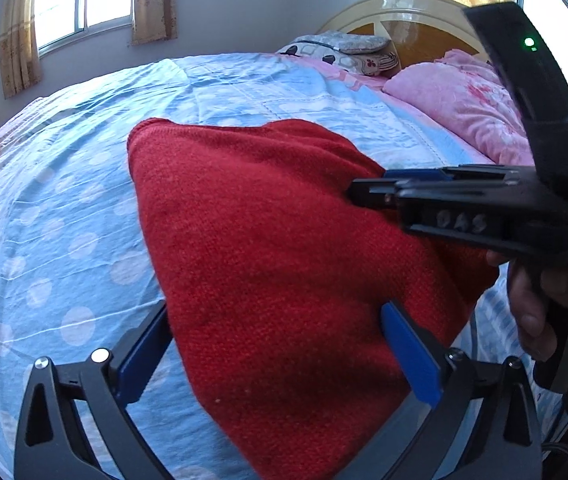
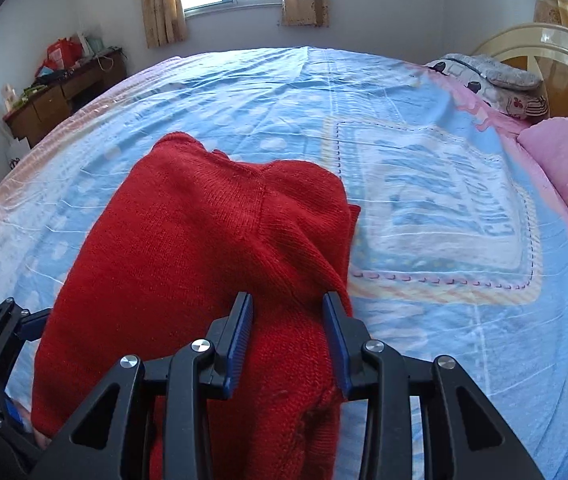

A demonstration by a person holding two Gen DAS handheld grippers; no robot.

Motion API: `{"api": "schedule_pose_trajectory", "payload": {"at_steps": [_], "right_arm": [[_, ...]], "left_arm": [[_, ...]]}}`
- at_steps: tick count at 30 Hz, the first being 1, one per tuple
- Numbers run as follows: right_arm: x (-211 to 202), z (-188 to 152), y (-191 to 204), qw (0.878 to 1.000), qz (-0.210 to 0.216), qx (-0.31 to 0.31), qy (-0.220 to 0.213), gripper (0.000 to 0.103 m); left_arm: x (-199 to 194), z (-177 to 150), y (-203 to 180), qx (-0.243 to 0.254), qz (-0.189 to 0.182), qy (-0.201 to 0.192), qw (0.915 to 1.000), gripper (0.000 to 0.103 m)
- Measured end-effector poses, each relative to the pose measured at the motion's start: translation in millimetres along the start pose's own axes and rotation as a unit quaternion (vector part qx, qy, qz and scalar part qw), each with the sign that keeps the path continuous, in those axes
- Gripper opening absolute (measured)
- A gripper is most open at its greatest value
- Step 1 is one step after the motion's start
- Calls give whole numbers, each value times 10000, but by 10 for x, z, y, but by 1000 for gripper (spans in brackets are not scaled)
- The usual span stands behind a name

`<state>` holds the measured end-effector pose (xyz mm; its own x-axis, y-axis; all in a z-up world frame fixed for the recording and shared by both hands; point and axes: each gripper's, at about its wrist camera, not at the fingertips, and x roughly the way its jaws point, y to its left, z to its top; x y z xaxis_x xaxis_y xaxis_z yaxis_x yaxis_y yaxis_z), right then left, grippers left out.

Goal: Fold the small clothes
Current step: 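Press the folded sweater flat with the left gripper while the right gripper withdraws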

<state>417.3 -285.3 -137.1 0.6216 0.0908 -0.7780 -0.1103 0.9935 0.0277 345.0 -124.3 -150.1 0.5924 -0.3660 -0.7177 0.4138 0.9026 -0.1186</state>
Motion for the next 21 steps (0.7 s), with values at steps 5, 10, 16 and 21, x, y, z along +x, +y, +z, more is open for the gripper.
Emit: {"api": "schedule_pose_trajectory", "payload": {"at_steps": [5, 10, 16, 21], "right_arm": [[-139, 121, -318, 9972, 213, 662, -290, 37], [130, 254, -505, 9912, 743, 1089, 131, 37], [243, 231, -452, 9900, 874, 1092, 165, 11], [243, 29, -570, 9878, 611, 1421, 175, 10]], "left_arm": [[6, -20, 40, -120, -88, 18, 9999, 103], [9, -31, 20, -91, -86, -13, 9999, 103], [-25, -69, 64, -206, -238, -69, 9995, 103], [-18, -100, 118, -358, -446, 8, 9984, 103]]}}
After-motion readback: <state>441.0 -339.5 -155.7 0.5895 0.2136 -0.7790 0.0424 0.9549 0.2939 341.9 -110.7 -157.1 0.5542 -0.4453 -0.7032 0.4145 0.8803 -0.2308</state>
